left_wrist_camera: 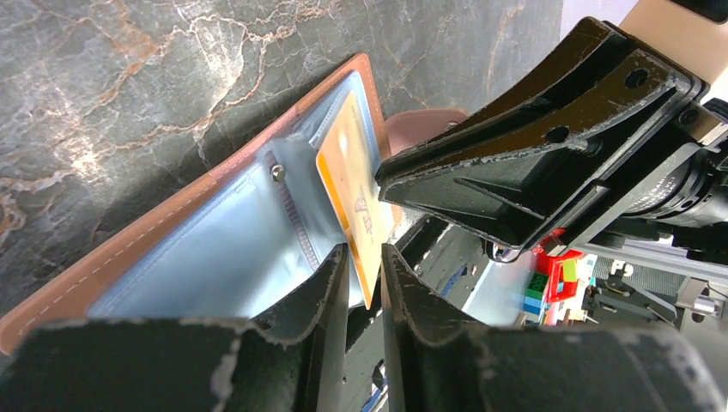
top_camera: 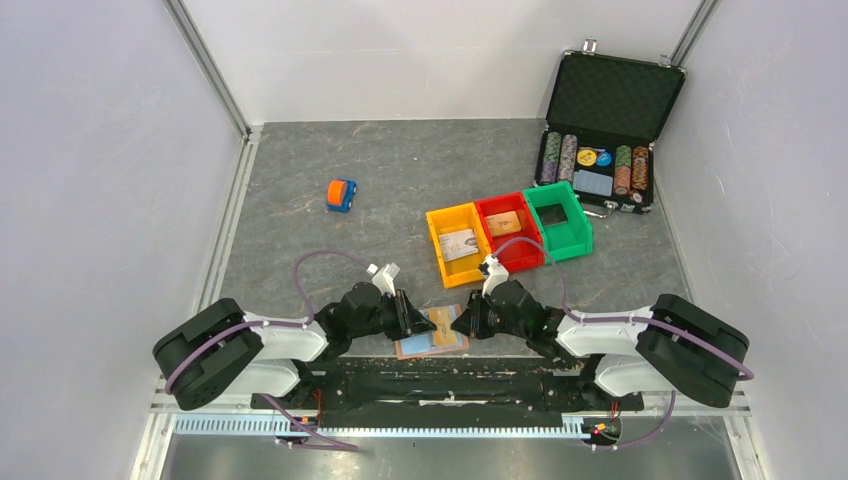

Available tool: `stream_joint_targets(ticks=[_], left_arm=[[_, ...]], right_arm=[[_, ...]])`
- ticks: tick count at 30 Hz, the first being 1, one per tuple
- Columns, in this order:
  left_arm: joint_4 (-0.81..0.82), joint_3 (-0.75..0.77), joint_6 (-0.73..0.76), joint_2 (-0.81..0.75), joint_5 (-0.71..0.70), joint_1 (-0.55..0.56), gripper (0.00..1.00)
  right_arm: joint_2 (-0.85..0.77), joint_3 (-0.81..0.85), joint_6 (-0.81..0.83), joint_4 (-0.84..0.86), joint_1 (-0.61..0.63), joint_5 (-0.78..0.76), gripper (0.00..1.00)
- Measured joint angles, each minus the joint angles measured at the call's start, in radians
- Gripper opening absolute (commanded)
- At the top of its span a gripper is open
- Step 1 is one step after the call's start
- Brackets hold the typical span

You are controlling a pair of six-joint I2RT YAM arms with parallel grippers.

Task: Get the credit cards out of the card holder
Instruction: Remove the credit card from the card holder.

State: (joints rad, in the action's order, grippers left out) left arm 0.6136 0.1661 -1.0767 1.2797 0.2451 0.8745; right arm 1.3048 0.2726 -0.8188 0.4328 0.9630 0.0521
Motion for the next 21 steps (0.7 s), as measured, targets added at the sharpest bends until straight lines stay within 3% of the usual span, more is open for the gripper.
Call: stream_joint_targets(ticks=[3,9,13,16,17,19,21], left_arm=[[0.013,0.000,0.000,0.007,0.001,0.000,0.25],[0.074,-0.001,-0.003,0.074,0.002,-0.003,0.08],[0.101,-0.008,-0.004,0.084,0.002,-0.003,0.10],[0.109,-0.015,-0.005,0.082,0.000,-0.003,0.18],[0.109,-0.020,-0.005,0.078,0.000,-0.003,0.16],[0.108,-0.029,-0.006,0.066,0.001,-0.003,0.02],[0.107,-0.036,-0.008,0.049,0.000,-0.003,0.02]], right_arm=[[0.000,-0.001,0.000,0.002,0.000,0.000,0.15],[0.000,-0.002,0.000,0.004,0.000,0.000,0.15],[0.002,-0.002,0.000,0.005,0.000,0.000,0.15],[0.005,-0.002,0.000,0.009,0.000,0.000,0.15],[0.006,-0.002,-0.001,0.011,0.000,0.000,0.15],[0.010,-0.002,-0.001,0.016,0.000,0.001,0.15],[0.013,-0.002,-0.002,0.022,0.000,0.003,0.15]])
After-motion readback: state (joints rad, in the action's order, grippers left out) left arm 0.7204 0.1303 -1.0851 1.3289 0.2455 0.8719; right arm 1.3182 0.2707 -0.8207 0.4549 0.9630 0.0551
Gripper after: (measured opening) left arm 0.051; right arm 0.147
